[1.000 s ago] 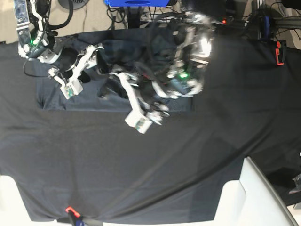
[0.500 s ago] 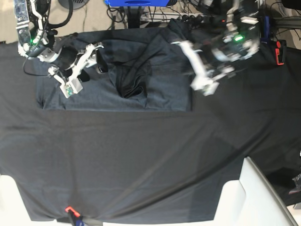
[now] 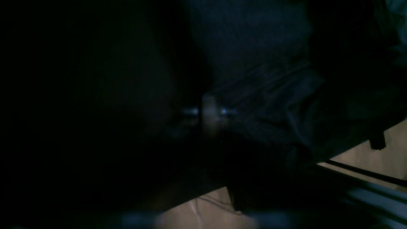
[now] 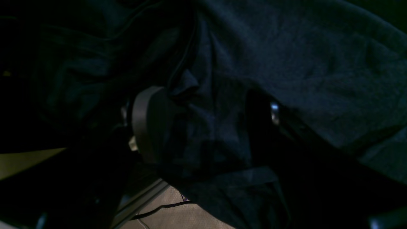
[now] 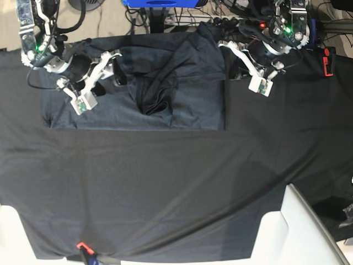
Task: Fold the T-shirt properly
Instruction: 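Grasp the shirt's collar edge with both grippers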
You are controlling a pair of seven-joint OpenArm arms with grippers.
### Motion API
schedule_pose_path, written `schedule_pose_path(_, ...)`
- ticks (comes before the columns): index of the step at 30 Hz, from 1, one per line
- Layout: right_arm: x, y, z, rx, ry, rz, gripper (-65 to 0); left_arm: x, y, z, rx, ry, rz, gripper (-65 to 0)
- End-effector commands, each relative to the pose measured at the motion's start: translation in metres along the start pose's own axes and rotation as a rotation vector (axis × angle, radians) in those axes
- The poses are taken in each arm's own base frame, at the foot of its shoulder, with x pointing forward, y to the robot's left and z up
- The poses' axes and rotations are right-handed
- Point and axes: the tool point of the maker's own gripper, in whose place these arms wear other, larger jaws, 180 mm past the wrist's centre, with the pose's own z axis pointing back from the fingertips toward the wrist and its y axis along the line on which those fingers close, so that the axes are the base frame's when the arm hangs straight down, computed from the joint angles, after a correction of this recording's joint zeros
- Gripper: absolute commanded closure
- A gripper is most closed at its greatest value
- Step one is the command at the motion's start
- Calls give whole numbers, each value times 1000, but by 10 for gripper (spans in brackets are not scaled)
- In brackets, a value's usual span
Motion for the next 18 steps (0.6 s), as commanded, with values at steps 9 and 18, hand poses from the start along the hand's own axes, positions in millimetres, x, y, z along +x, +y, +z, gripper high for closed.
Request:
schedule_pose_path(9, 10, 2, 3, 11, -37, 7, -365, 4, 2, -10, -12, -17, 23, -515)
schedule_pose_path(18, 9, 1, 3, 8, -37, 5, -365, 2, -9, -23, -34, -20, 80, -406)
